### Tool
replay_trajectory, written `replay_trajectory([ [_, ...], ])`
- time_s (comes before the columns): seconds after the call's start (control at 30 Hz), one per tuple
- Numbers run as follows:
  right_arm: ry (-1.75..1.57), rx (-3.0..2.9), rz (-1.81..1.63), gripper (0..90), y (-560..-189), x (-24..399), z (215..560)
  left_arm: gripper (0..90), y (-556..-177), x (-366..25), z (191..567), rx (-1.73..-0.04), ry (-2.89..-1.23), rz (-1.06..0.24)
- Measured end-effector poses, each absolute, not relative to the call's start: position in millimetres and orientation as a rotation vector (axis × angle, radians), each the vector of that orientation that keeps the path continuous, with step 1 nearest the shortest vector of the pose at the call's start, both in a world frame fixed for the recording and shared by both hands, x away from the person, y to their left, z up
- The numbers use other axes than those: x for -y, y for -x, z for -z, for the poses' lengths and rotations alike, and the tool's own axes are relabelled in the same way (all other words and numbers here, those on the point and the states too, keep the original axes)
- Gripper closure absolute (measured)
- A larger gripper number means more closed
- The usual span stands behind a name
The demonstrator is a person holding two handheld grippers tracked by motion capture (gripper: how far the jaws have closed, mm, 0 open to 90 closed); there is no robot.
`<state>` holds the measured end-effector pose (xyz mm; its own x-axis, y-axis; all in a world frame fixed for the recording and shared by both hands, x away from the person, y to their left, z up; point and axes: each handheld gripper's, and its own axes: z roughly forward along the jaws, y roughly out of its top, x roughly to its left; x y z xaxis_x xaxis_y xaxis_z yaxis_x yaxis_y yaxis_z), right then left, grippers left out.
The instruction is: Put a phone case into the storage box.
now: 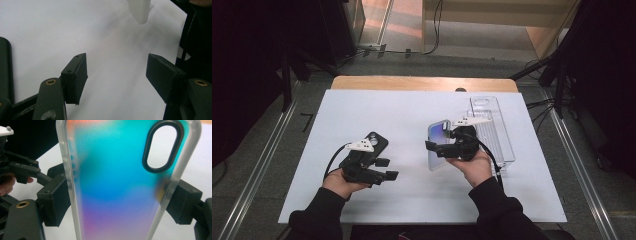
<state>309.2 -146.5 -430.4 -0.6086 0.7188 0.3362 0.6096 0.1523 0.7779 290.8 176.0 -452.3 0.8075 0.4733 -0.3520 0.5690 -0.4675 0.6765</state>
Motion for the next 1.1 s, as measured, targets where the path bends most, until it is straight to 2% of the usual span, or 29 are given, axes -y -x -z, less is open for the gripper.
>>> replay_trajectory([
  [0.33,-1.24,-2.349,-1.464,15.3,-311,155,422,33.8,-284,-185,456,-0.749,-2.184,0.122],
  [1.1,-1.269,-2.233,-1.448,15.3,-325,186,391,33.8,-278,-205,459,-0.875,-2.152,0.083],
])
